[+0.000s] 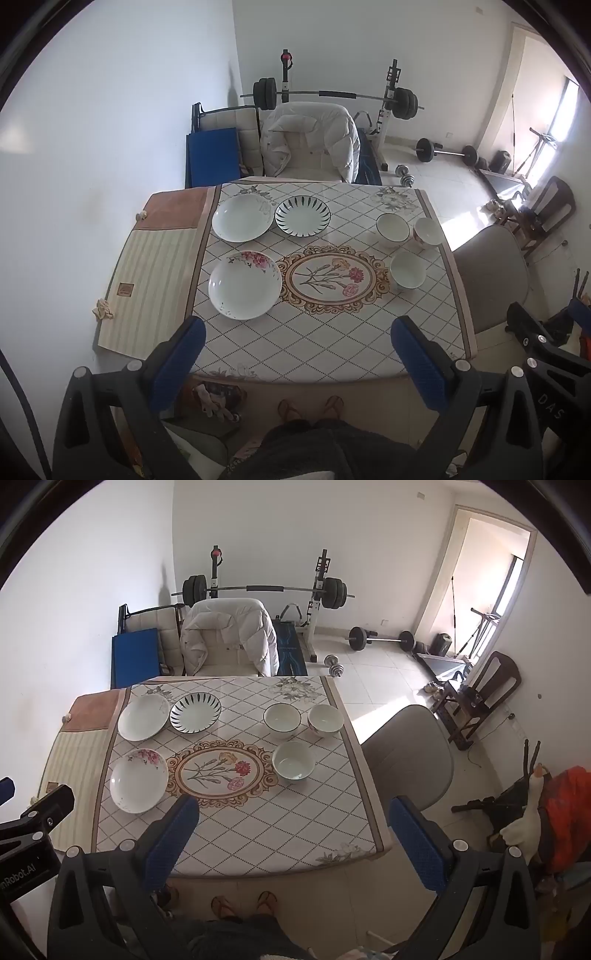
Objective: Organize plates and bowls
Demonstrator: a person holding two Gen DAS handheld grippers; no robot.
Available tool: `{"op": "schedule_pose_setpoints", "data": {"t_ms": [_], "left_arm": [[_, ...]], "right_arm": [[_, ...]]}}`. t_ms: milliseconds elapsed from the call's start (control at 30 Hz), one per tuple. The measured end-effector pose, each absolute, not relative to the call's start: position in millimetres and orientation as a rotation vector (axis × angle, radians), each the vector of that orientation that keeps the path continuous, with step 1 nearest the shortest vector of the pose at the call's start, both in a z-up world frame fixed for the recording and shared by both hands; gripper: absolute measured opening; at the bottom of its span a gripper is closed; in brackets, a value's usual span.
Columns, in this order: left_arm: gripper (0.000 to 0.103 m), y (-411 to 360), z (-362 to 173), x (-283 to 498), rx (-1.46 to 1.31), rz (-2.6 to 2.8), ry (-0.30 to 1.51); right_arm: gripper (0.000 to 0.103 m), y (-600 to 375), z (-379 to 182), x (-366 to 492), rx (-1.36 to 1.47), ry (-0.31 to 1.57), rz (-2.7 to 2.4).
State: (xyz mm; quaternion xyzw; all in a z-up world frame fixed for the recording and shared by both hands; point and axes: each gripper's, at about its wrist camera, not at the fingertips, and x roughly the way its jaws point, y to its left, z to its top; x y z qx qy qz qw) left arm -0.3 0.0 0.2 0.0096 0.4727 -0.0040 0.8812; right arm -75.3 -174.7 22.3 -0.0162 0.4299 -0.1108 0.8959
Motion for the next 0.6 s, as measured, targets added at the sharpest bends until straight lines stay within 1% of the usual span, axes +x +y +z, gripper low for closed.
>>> {"op": "schedule_pose_setpoints", "data": {"t_ms": [600], "left_arm": [[0.103,1.7,7.5,-0.1,0.014,-0.007,0.970]], "right_arm": [[0.103,-172.9,30.9,-79.7,-0.032,0.851,-0.246]]}}
